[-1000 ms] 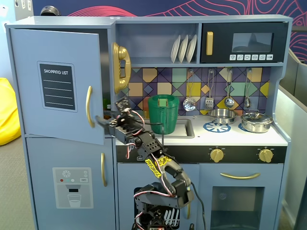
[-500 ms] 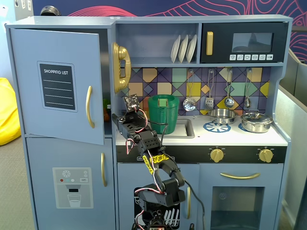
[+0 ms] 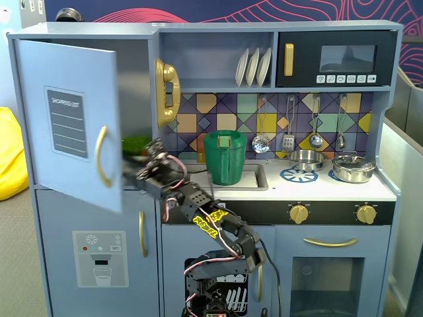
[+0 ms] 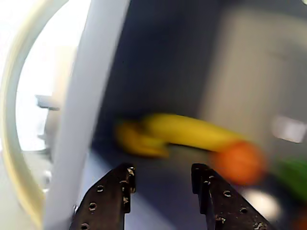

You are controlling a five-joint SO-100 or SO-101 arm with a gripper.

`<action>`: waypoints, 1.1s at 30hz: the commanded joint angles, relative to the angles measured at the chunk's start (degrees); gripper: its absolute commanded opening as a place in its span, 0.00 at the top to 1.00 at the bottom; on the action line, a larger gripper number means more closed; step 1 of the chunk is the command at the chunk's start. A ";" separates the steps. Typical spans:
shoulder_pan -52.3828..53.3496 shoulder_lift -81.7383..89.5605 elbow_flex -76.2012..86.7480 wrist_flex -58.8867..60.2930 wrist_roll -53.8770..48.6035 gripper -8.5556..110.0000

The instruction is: Open the left cabinet door

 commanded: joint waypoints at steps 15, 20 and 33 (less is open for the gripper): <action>38.41 6.24 8.79 26.37 16.17 0.87; 48.78 11.07 15.29 42.36 20.92 0.89; 56.43 25.84 37.44 61.61 33.05 0.93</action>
